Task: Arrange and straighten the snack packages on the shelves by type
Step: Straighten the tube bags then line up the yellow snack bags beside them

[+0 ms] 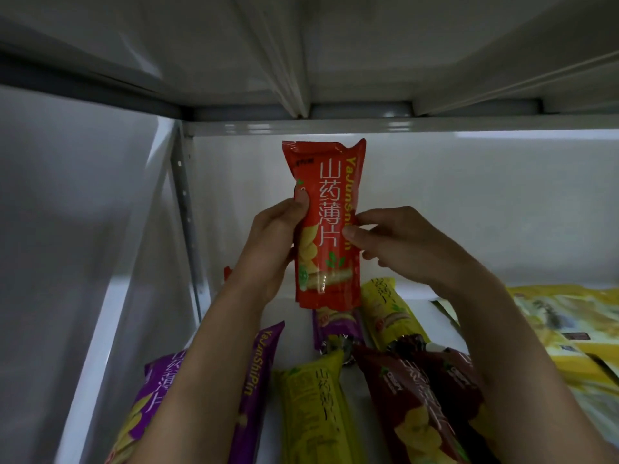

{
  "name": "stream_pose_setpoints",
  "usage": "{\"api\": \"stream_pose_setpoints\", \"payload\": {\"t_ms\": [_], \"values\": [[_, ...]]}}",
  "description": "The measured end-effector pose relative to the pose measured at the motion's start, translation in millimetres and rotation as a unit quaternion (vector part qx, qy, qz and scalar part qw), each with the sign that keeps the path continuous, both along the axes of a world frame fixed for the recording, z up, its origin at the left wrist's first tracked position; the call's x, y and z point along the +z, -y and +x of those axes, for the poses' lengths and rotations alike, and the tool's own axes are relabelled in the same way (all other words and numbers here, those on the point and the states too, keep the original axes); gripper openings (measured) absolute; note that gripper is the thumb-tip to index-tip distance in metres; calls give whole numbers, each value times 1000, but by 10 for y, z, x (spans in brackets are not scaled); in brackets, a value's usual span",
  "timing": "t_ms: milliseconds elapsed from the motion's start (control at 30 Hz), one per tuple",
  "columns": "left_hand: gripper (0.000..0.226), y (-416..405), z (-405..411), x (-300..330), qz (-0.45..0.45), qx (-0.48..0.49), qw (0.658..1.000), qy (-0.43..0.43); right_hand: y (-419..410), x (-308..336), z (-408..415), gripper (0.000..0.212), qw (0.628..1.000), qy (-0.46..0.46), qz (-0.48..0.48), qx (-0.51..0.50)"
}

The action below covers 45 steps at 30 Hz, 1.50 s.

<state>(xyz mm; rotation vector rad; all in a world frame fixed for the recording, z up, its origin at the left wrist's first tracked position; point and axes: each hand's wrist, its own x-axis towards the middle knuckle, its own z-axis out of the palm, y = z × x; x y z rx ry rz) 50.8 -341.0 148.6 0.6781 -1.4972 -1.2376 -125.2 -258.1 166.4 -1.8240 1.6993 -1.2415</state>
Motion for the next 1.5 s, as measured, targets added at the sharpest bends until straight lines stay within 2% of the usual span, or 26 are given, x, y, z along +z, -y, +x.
{"api": "stream_pose_setpoints", "payload": {"t_ms": [100, 200, 433, 600, 700, 933, 1100, 1300, 1500], "values": [[34, -4, 38, 6, 10, -3, 1000, 8, 8, -2, 13, 15, 998, 55, -42, 9], [36, -2, 56, 25, 17, -8, 1000, 18, 73, -14, -1, 12, 995, 52, -86, -17], [41, -1, 98, 62, 23, -25, 999, 29, 98, -33, -13, 2, 993, 65, -101, -19], [33, -10, 112, 40, 12, -10, 1000, 26, 74, -34, 28, 18, 998, 53, -44, 15], [29, -22, 120, 49, 3, -11, 999, 34, 81, -33, 13, 10, 998, 48, -47, 14], [48, -45, 177, 103, 8, -37, 998, 57, 45, -28, -1, 15, 996, 68, -39, 35], [32, -56, 180, 88, -17, -2, 999, 44, -29, 30, 16, 24, 994, 86, -7, 59], [30, -85, 158, 92, -38, -10, 998, 56, -62, 60, 16, 22, 978, 168, -116, 50], [44, -79, 145, 112, -57, -34, 996, 54, -13, 27, 18, 14, 969, 200, -138, 47]]}}
